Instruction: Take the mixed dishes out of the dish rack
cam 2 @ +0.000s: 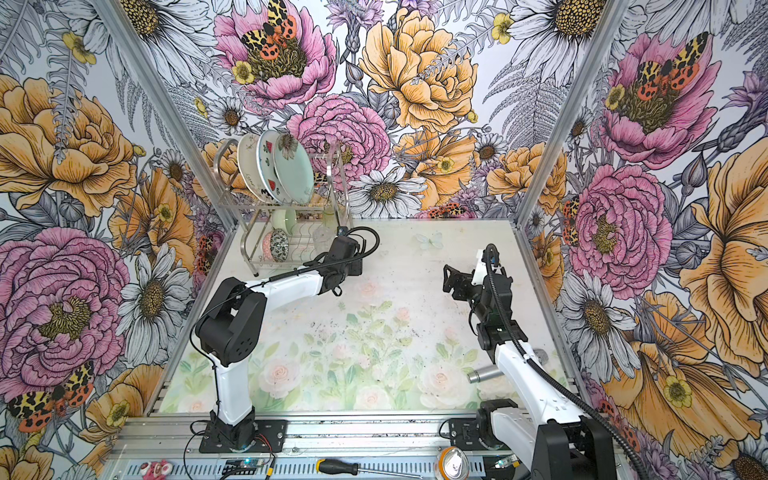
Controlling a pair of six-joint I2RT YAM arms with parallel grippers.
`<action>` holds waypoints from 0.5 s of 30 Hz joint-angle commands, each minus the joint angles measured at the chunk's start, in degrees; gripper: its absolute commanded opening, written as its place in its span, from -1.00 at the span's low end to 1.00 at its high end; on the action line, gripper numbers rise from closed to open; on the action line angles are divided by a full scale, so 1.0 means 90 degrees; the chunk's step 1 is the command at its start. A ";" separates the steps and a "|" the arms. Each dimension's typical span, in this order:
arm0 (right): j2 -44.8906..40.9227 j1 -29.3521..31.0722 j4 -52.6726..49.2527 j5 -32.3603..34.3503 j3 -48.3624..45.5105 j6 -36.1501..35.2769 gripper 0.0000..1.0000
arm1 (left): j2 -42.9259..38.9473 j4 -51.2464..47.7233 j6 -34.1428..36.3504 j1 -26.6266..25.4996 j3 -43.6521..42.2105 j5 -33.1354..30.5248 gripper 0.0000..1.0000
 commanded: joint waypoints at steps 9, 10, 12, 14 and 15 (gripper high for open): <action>-0.0132 0.0043 -0.0083 0.0308 -0.0086 0.0140 0.87 | 0.0462 -0.0141 0.0616 -0.0555 0.0740 -0.0312 0.03; -0.0149 0.0047 -0.0090 0.0333 -0.0088 0.0139 0.87 | 0.0483 -0.0147 0.0604 -0.0570 0.0770 -0.0326 0.02; -0.0174 0.0046 -0.0110 0.0386 -0.0093 0.0136 0.87 | 0.0483 -0.0150 0.0559 -0.0593 0.0795 -0.0312 0.00; -0.0195 0.0046 -0.0136 0.0449 -0.0112 0.0136 0.87 | 0.0449 -0.0123 0.0524 -0.0660 0.0823 -0.0283 -0.06; -0.0213 0.0040 -0.0146 0.0479 -0.0120 0.0135 0.87 | 0.0426 -0.0088 0.0539 -0.0716 0.0829 -0.0284 -0.08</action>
